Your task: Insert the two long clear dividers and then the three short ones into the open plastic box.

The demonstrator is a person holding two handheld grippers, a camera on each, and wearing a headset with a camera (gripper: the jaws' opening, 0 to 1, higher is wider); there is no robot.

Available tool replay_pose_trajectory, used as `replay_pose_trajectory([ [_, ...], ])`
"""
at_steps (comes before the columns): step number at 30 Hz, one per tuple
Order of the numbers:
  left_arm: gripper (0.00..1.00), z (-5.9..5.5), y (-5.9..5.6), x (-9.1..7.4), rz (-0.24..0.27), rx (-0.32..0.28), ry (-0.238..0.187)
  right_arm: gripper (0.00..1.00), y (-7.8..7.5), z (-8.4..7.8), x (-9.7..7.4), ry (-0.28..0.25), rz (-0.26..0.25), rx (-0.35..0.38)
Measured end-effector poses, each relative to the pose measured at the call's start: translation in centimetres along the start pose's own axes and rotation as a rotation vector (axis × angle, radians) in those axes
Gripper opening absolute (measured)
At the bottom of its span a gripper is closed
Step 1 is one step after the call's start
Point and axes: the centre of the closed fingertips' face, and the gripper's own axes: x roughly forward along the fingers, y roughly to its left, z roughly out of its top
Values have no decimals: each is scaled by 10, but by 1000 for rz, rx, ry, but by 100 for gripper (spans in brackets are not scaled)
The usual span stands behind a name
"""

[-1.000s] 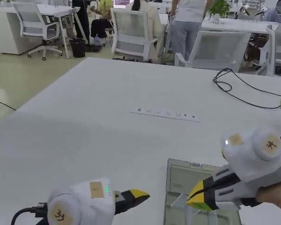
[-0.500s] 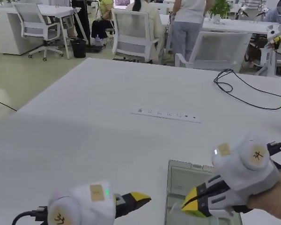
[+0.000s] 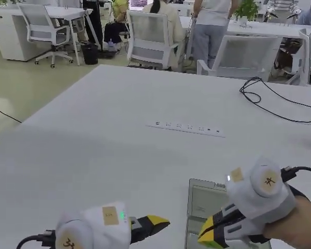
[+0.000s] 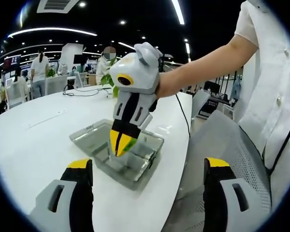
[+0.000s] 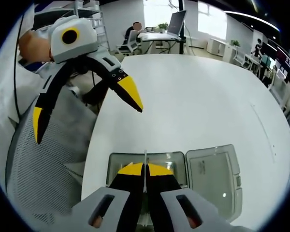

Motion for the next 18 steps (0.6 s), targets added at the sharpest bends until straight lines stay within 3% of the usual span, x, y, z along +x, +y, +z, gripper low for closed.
replay_pose_trajectory([
  [18, 97, -2, 0, 0, -5, -4, 4, 3, 0, -11, 17, 92, 12, -14],
])
